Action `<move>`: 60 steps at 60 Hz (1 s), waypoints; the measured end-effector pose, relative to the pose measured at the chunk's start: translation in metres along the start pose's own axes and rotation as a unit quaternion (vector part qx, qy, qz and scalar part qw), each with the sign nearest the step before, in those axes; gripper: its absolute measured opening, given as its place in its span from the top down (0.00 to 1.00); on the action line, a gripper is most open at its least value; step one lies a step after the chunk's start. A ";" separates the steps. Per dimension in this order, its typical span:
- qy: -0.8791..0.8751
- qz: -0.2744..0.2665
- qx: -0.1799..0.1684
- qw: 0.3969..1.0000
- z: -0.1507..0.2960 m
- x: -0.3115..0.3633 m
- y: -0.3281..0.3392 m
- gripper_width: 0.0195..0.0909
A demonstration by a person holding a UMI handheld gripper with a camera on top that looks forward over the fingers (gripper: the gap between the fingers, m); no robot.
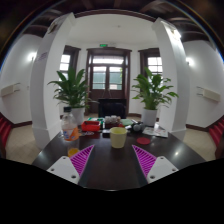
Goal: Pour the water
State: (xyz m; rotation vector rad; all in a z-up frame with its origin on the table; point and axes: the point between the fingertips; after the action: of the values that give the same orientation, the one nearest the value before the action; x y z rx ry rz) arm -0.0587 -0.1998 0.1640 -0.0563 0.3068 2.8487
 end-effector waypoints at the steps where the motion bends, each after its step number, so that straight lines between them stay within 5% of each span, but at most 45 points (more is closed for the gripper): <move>1: 0.002 0.006 0.001 1.000 -0.001 0.003 0.001 0.27; 16: -0.010 0.073 0.004 0.997 -0.042 0.109 -0.001 0.27; 48: -0.005 0.097 -0.021 0.995 -0.002 0.207 -0.092 0.27; 53: -0.018 0.089 -0.026 0.996 0.001 0.208 -0.101 0.37; 56: -0.023 0.072 -0.028 0.997 0.001 0.201 -0.107 0.57; 60: -0.023 0.079 -0.036 0.996 0.002 0.202 -0.107 0.60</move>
State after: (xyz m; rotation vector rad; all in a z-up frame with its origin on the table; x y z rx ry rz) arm -0.2238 -0.0446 0.1306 0.0194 0.2083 3.0125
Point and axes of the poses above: the point between the fingertips, and its own axes, seen from behind it with the camera up: x to the left, z up, y backward, against the way the camera looks, and after that the axes turned 12 degrees about -z, right-handed
